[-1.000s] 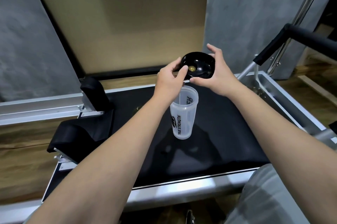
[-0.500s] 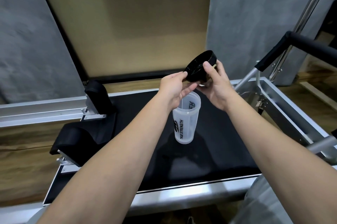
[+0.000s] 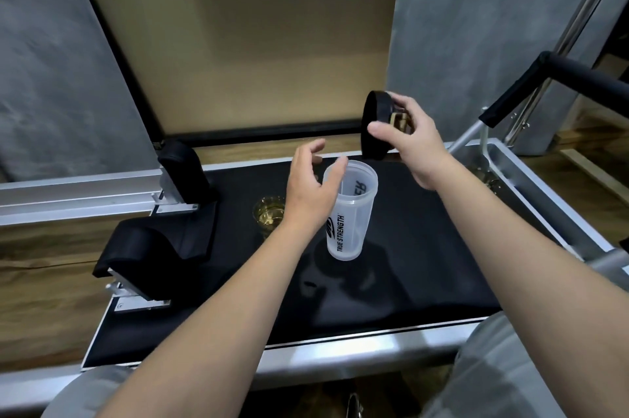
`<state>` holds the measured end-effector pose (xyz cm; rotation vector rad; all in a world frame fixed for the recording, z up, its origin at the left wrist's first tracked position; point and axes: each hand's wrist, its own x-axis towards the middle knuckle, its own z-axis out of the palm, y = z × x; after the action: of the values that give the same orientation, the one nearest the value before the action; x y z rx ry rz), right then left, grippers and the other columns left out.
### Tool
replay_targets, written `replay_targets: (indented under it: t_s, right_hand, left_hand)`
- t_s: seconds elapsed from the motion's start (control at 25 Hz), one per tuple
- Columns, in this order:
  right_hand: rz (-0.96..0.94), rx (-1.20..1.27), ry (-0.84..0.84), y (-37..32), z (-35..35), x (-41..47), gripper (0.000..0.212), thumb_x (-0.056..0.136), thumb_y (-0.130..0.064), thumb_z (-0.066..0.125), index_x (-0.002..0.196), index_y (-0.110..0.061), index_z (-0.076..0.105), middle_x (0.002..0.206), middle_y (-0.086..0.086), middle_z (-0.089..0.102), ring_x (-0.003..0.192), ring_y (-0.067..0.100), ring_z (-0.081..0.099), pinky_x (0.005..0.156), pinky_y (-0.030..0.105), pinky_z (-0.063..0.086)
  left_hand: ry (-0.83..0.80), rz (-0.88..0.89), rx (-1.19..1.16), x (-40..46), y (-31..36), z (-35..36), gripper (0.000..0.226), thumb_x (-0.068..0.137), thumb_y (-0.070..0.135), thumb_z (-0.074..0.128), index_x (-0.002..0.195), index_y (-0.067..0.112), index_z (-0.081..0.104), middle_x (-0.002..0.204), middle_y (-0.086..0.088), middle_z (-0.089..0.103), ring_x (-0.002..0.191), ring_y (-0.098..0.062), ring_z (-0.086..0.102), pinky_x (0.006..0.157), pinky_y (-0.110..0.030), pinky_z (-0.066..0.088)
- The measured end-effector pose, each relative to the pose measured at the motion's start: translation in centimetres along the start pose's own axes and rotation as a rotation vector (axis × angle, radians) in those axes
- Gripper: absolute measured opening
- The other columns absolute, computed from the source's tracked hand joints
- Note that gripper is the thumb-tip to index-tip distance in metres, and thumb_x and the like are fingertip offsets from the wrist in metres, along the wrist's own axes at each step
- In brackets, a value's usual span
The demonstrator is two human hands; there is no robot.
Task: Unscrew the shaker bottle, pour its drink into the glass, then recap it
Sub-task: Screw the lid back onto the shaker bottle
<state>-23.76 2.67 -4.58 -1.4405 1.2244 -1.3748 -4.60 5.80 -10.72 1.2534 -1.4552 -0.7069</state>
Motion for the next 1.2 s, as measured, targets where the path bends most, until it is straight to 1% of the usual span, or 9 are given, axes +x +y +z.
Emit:
replay_targets:
  t_s: [0.08, 0.2, 0.32, 0.48, 0.56, 0.68, 0.84, 0.92, 1.2]
  right_hand:
    - [-0.101, -0.415, -0.115, 0.7, -0.9, 0.2, 0.081, 0.073, -0.044, 0.091, 0.145, -0.035, 0.055, 0.134, -0.001, 0.056, 0.125, 0.013, 0.054, 0.109, 0.023, 0.041]
    - [-0.083, -0.772, -0.314, 1.5, -1.1, 0.0, 0.095, 0.071, -0.053, 0.089, 0.154, -0.038, 0.045, 0.132, -0.005, 0.045, 0.128, 0.027, 0.046, 0.110, 0.038, 0.037]
    - [-0.099, -0.982, -0.415, 1.9, 0.2, -0.5, 0.099, 0.070, -0.061, 0.084, 0.157, -0.043, 0.039, 0.137, -0.007, 0.043, 0.119, 0.026, 0.040, 0.100, 0.042, 0.043]
    - [-0.180, -1.225, -0.489, 1.9, 1.6, -0.5, 0.098, 0.074, -0.066, 0.075, 0.160, -0.042, 0.033, 0.141, -0.007, 0.042, 0.109, 0.023, 0.035, 0.086, 0.043, 0.048]
    - [-0.236, -1.310, -0.521, 1.8, 2.5, -0.2, 0.095, 0.074, -0.065, 0.071, 0.159, -0.043, 0.033, 0.138, -0.006, 0.043, 0.104, 0.023, 0.033, 0.084, 0.043, 0.046]
    - [-0.268, -1.373, -0.574, 1.9, 3.5, 0.4, 0.092, 0.075, -0.063, 0.068, 0.158, -0.044, 0.034, 0.134, -0.004, 0.043, 0.101, 0.024, 0.029, 0.079, 0.041, 0.040]
    - [-0.229, -1.362, -0.663, 1.2, 3.9, 1.5, 0.092, 0.076, -0.059, 0.071, 0.158, -0.045, 0.033, 0.133, -0.006, 0.045, 0.101, 0.024, 0.030, 0.077, 0.040, 0.045]
    - [-0.210, -1.338, -0.721, 0.9, 3.9, 1.9, 0.092, 0.077, -0.057, 0.073, 0.159, -0.045, 0.033, 0.137, -0.008, 0.045, 0.104, 0.024, 0.030, 0.083, 0.040, 0.047]
    - [-0.301, -1.292, -0.797, 1.0, 3.1, 1.3, 0.086, 0.082, -0.050, 0.071, 0.160, -0.045, 0.033, 0.159, -0.014, 0.034, 0.106, 0.022, 0.025, 0.086, 0.039, 0.046]
  left_hand:
    - [-0.116, -0.108, 0.026, -1.0, -1.7, -0.1, 0.090, 0.077, 0.072, 0.067, 0.153, 0.029, 0.043, 0.156, 0.010, 0.051, 0.141, -0.007, 0.049, 0.115, -0.032, 0.043]
    - [-0.299, -0.257, 0.042, -1.8, -3.0, 0.4, 0.127, 0.063, 0.072, 0.084, 0.165, 0.035, 0.018, 0.170, 0.011, 0.033, 0.150, -0.007, 0.037, 0.123, -0.036, 0.036]
    - [-0.338, -0.361, 0.018, -2.2, -3.8, 1.6, 0.140, 0.064, 0.053, 0.099, 0.167, 0.036, 0.005, 0.170, 0.007, 0.032, 0.152, -0.017, 0.038, 0.123, -0.046, 0.041]
    - [-0.299, -0.464, -0.046, -2.5, -4.6, 3.6, 0.121, 0.072, 0.029, 0.100, 0.162, 0.029, 0.019, 0.158, 0.001, 0.044, 0.144, -0.025, 0.047, 0.118, -0.050, 0.047]
    - [-0.245, -0.512, -0.160, -2.5, -4.9, 4.3, 0.110, 0.076, 0.015, 0.097, 0.157, 0.030, 0.024, 0.149, 0.003, 0.046, 0.136, -0.022, 0.052, 0.111, -0.045, 0.053]
    - [-0.194, -0.457, -0.116, -2.2, -5.6, 4.5, 0.082, 0.081, 0.017, 0.094, 0.135, 0.036, 0.034, 0.128, 0.010, 0.055, 0.108, -0.007, 0.059, 0.077, -0.022, 0.054]
    - [-0.212, -0.478, -0.118, -1.9, -6.7, 4.1, 0.064, 0.080, 0.023, 0.092, 0.111, 0.047, 0.041, 0.118, 0.015, 0.061, 0.102, -0.003, 0.068, 0.090, -0.036, 0.054]
    - [-0.210, -0.458, -0.116, -2.0, -7.1, 4.0, 0.067, 0.078, 0.024, 0.094, 0.114, 0.045, 0.042, 0.121, 0.016, 0.061, 0.112, -0.008, 0.066, 0.100, -0.042, 0.054]
    - [-0.245, -0.450, -0.057, -1.5, -7.6, 4.0, 0.075, 0.077, 0.022, 0.097, 0.108, 0.056, 0.037, 0.124, 0.018, 0.056, 0.107, -0.004, 0.060, 0.083, -0.021, 0.050]
